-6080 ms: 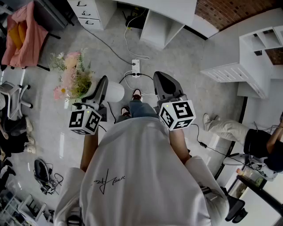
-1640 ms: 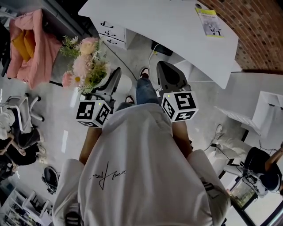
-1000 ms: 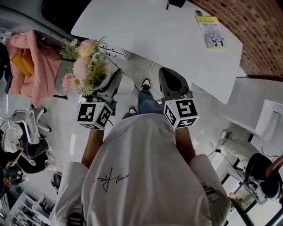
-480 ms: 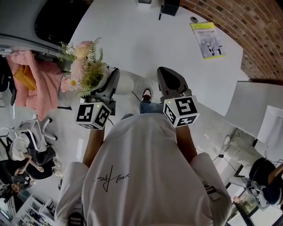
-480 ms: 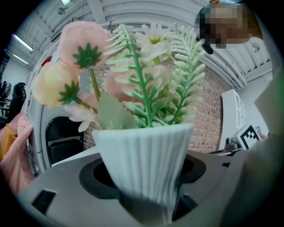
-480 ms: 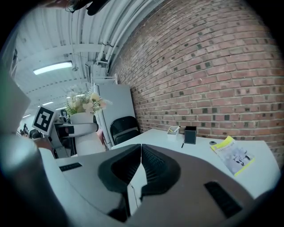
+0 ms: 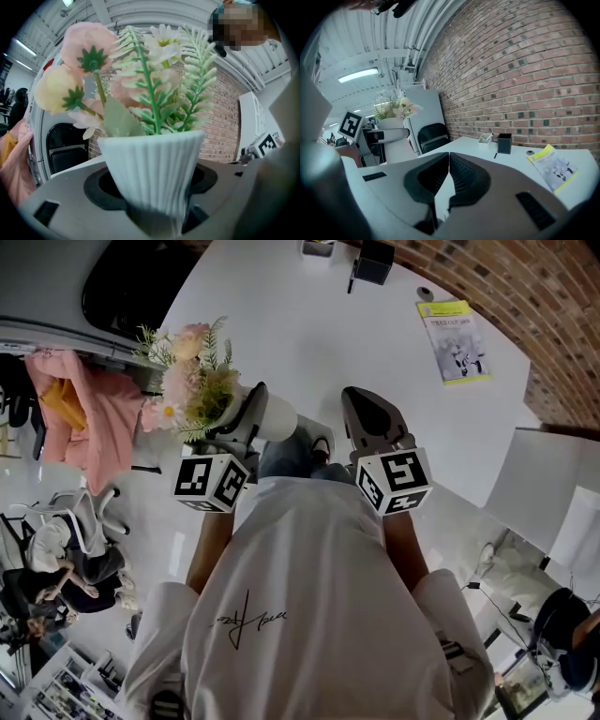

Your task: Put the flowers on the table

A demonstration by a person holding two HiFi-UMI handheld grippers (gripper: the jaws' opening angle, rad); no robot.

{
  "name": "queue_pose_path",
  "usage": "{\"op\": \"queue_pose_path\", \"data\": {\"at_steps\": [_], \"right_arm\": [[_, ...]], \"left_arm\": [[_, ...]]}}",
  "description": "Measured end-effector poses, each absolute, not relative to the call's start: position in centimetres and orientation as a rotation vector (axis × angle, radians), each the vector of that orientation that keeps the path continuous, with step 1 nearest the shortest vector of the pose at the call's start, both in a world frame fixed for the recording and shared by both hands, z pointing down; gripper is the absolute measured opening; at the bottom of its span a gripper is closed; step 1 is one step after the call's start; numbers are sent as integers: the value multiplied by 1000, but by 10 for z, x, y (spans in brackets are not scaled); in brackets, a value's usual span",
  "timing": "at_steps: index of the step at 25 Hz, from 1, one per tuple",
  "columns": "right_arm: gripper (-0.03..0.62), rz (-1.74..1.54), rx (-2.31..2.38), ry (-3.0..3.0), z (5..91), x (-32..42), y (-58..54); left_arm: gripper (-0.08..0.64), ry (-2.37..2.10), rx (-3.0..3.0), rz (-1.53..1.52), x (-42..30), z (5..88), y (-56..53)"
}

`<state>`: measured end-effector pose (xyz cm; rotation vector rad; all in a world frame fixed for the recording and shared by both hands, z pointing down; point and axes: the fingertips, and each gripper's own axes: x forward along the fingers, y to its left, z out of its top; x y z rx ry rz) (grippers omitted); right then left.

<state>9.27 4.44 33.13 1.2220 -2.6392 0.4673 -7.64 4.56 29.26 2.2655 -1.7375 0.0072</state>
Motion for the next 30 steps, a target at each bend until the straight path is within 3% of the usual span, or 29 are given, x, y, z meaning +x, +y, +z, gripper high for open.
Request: {"op": "queue_pose_path", "data": {"at_steps": [30], "right_arm": [[25, 509, 1210, -2564, 355, 51, -66]], "left_arm": [[351, -1743, 2277, 25, -121, 303, -111]]}}
